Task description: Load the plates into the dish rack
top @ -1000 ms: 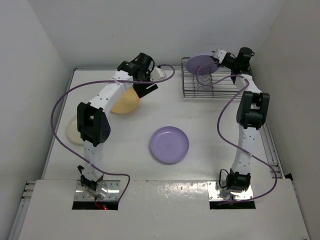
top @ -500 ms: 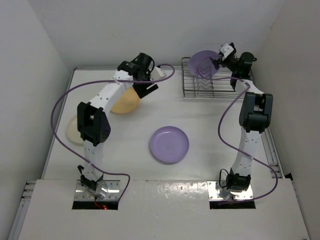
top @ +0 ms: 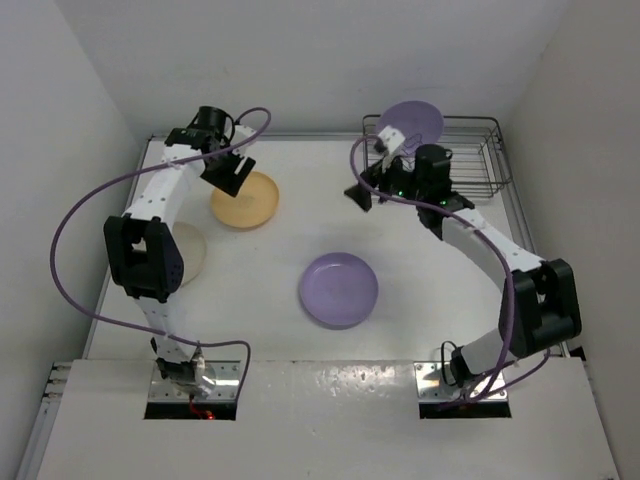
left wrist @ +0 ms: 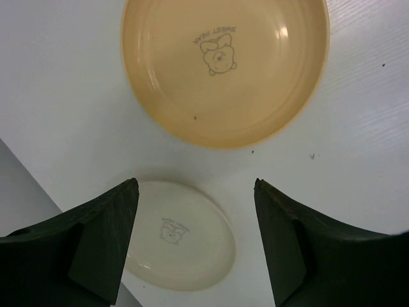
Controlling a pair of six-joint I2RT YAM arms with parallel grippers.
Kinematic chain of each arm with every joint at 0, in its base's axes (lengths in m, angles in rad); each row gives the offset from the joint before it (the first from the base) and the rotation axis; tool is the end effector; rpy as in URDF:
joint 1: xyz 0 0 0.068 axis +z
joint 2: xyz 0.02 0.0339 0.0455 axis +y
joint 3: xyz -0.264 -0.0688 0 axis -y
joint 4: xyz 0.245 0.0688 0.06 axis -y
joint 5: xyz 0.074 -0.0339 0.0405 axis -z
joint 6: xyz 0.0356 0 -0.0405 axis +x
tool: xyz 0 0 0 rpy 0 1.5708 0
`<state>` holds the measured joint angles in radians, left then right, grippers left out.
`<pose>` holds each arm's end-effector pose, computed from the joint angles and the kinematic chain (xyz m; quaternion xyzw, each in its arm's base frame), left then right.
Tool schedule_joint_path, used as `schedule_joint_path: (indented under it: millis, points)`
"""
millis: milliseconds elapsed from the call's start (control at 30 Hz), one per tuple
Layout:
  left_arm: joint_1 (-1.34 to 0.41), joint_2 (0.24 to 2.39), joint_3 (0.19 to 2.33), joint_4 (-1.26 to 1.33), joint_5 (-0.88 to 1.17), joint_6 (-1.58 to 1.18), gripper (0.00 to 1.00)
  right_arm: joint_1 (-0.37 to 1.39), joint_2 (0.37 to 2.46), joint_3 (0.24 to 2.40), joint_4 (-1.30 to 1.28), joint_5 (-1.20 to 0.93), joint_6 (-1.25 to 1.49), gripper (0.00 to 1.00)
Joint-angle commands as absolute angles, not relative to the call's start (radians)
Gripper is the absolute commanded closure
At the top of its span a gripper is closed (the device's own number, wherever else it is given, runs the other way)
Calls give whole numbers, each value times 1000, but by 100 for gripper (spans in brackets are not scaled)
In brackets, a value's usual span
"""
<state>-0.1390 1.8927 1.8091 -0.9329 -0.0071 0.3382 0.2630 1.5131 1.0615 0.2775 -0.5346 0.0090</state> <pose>0.4064 -0.0566 0.3101 0.2264 0.9348 0.0306 0.2719 0.3375 0.1097 0.3060 -0.2620 0.7112 0.2845 0.5870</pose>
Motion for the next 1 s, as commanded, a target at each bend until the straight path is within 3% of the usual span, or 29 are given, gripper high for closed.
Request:
schedule_joint_path:
  millis: [0, 100, 133, 200, 367, 600, 667, 733, 967]
  points:
    - [-150, 1781, 1723, -850, 43, 285, 22, 342, 1531, 982, -164, -329, -76, 13]
    - [-150, 1737, 1681, -828, 52, 285, 22, 408, 1568, 950, -241, -278, -90, 22]
    - [-150, 1727, 1669, -828, 63, 285, 22, 414, 1589, 950, -299, -220, -81, 35]
    - [-150, 1700, 1645, -819, 63, 285, 22, 419, 1629, 951, -311, -164, -26, 48]
    - [-150, 1654, 1608, -810, 72, 285, 22, 463, 1658, 873, -204, -219, 54, 53]
    - [-132, 1603, 1540, -781, 54, 305, 22, 517, 1701, 831, -150, -75, 93, 64]
    - [-121, 1603, 1525, -772, 42, 305, 22, 508, 1726, 868, -160, -61, 66, 76]
    - [-121, 1603, 1502, -772, 41, 305, 22, 505, 1735, 917, -192, -71, -86, 100]
    - [-91, 1623, 1491, -753, 32, 324, 22, 471, 1553, 1017, -134, -95, -455, 100]
